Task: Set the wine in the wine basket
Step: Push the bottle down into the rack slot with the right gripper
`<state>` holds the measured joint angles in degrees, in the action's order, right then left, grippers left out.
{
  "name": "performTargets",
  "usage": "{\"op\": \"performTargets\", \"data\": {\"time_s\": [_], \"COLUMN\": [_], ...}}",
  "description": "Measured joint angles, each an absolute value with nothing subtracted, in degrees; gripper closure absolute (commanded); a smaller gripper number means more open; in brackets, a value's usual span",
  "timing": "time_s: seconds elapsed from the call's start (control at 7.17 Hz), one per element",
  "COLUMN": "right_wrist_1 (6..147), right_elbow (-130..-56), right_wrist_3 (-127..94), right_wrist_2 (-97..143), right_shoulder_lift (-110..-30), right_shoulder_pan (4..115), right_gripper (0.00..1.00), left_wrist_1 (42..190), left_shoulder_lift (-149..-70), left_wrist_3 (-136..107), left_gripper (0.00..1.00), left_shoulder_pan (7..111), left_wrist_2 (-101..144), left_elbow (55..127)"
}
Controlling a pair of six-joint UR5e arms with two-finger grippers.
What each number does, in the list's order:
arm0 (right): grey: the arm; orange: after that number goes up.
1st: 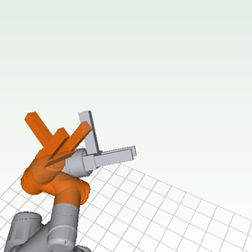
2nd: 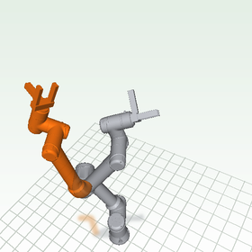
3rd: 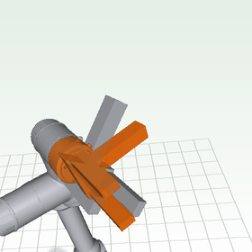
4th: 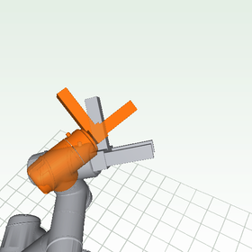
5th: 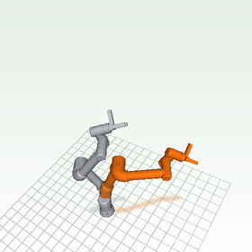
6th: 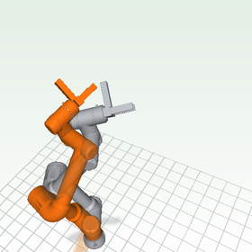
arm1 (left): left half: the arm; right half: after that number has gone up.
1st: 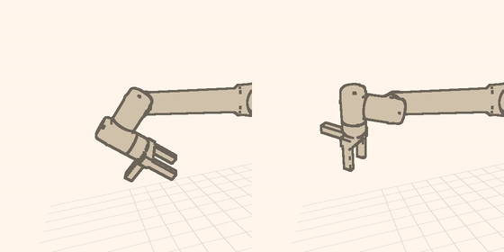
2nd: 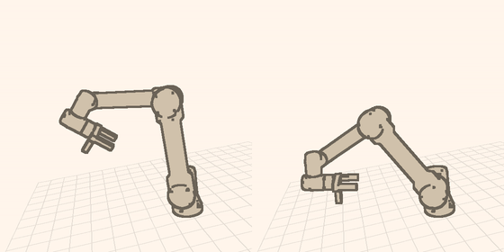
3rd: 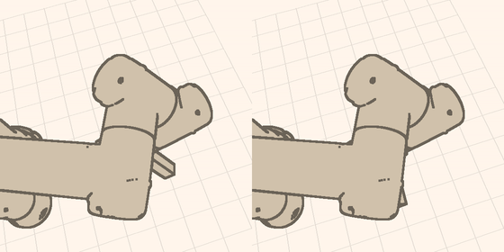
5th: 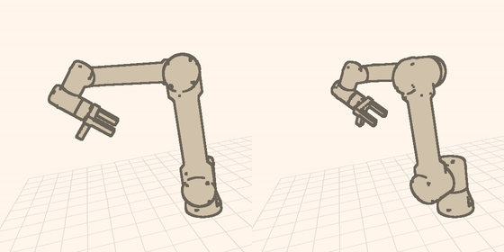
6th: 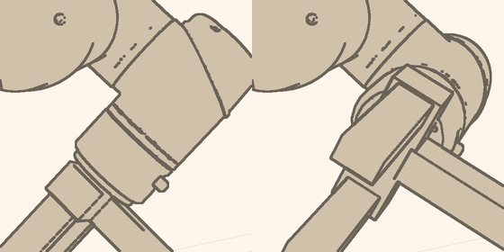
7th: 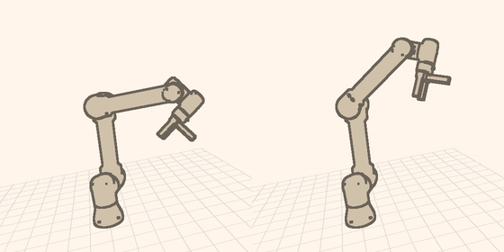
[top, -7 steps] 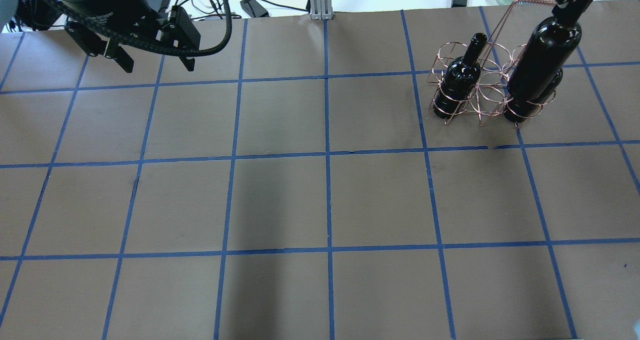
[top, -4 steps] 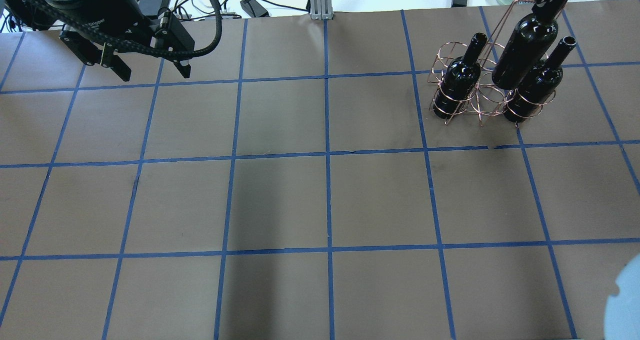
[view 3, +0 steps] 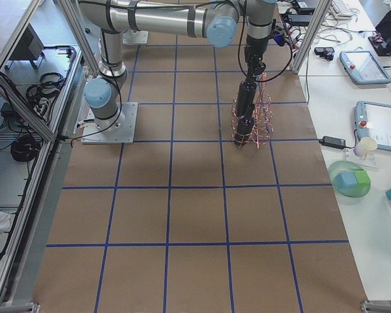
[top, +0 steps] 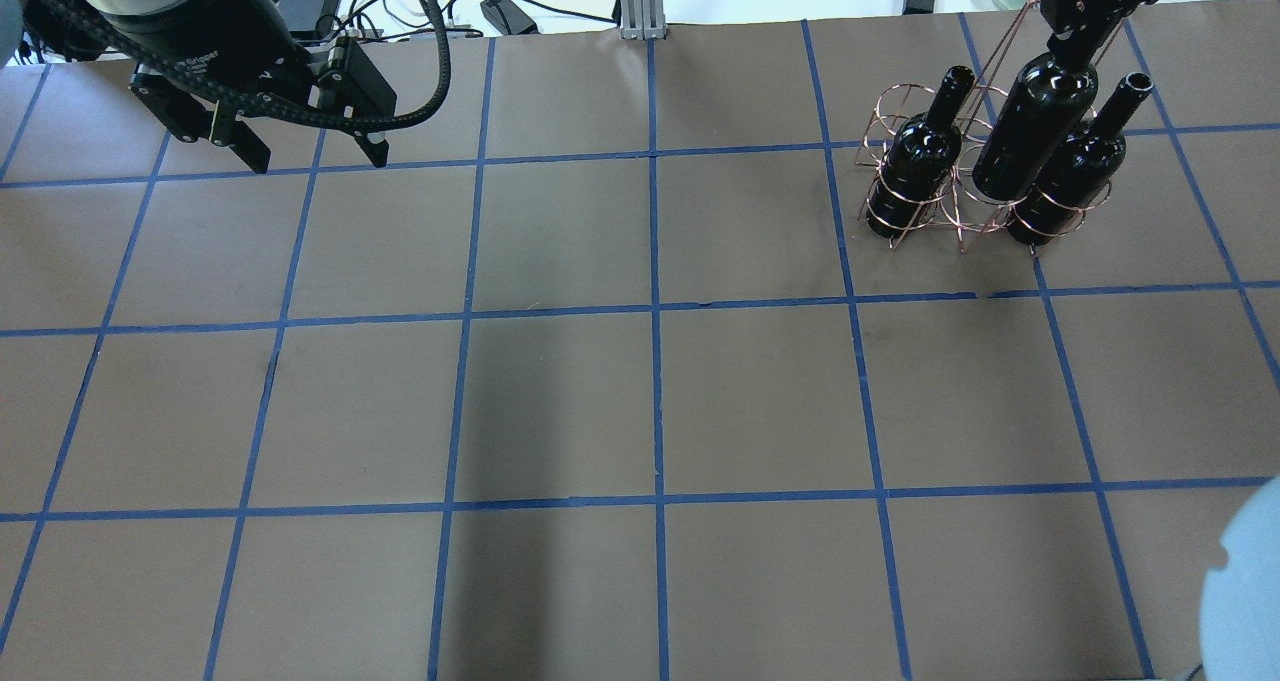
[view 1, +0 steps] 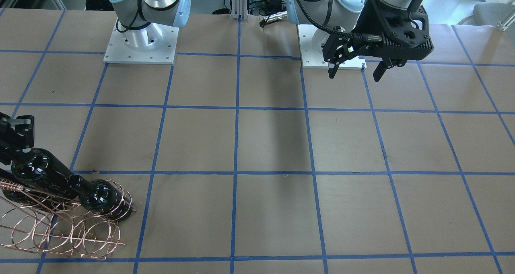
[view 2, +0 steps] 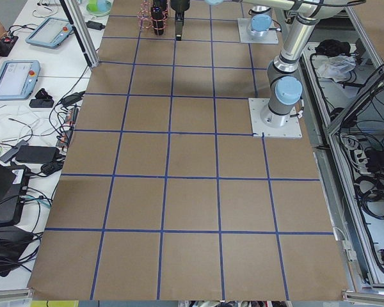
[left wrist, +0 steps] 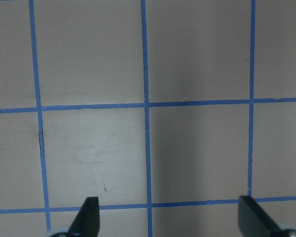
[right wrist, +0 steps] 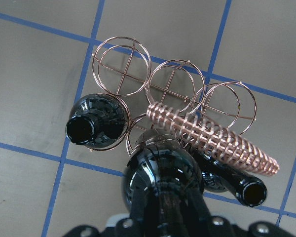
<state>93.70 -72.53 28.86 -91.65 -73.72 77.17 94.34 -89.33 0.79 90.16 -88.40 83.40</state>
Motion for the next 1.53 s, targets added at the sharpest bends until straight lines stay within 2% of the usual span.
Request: {"op": "performTargets", "data": {"time_s": [1.53], "right_wrist_1": [97.1], "right_elbow": [-74.0], "right_wrist_3": [31.9], "right_wrist_2": [-90.3], "right_shoulder_lift": [-70.5], "right_shoulder_pan": [77.2], "right_gripper": [1.0], "left_wrist_1": [94.3], "left_shoulder_lift": [-89.0], "left_wrist_3": [0.8], "left_gripper": [0.0], "left_shoulder_pan": [90.2], "left_wrist_2": [-88.4], "left_elbow": [84.2]}}
